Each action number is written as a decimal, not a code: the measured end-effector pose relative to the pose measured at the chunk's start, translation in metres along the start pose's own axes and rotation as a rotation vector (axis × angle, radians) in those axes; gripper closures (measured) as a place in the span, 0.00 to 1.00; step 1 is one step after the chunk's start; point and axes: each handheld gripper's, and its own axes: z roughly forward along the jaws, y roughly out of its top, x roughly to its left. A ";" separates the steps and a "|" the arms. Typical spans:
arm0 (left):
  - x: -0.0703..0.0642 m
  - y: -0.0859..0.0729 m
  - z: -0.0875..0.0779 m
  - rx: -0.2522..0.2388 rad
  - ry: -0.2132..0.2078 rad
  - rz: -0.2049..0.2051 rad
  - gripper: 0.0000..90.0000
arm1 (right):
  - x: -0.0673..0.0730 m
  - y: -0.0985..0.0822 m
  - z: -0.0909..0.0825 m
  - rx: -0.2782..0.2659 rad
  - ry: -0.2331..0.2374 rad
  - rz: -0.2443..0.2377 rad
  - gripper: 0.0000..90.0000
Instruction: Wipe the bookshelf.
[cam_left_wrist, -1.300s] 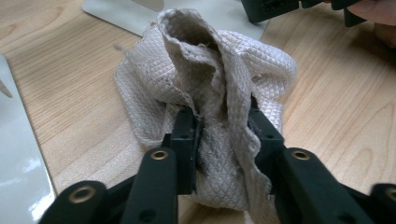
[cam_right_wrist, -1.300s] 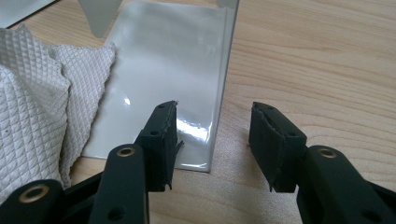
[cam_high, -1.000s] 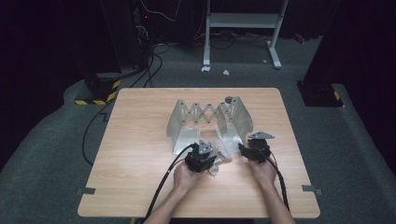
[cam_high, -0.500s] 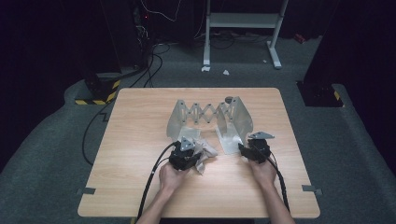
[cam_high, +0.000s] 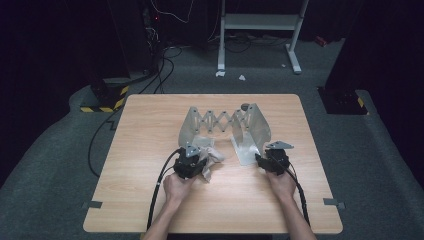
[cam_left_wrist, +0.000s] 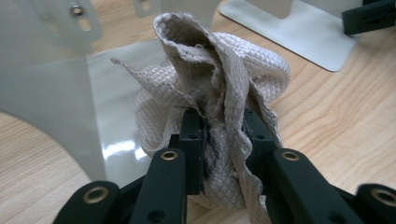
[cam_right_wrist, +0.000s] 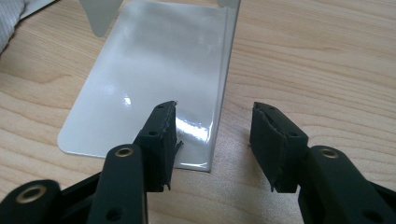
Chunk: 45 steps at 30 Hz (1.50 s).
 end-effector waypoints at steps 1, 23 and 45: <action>0.001 0.000 0.000 0.000 0.005 -0.005 0.82 | 0.000 0.000 0.000 -0.001 0.002 -0.002 0.59; 0.007 0.020 0.020 0.028 0.052 -0.073 0.82 | 0.001 0.000 0.000 -0.002 0.009 -0.004 0.61; 0.011 0.036 0.037 0.033 0.068 -0.094 0.82 | 0.002 -0.001 -0.001 -0.003 0.019 -0.013 0.66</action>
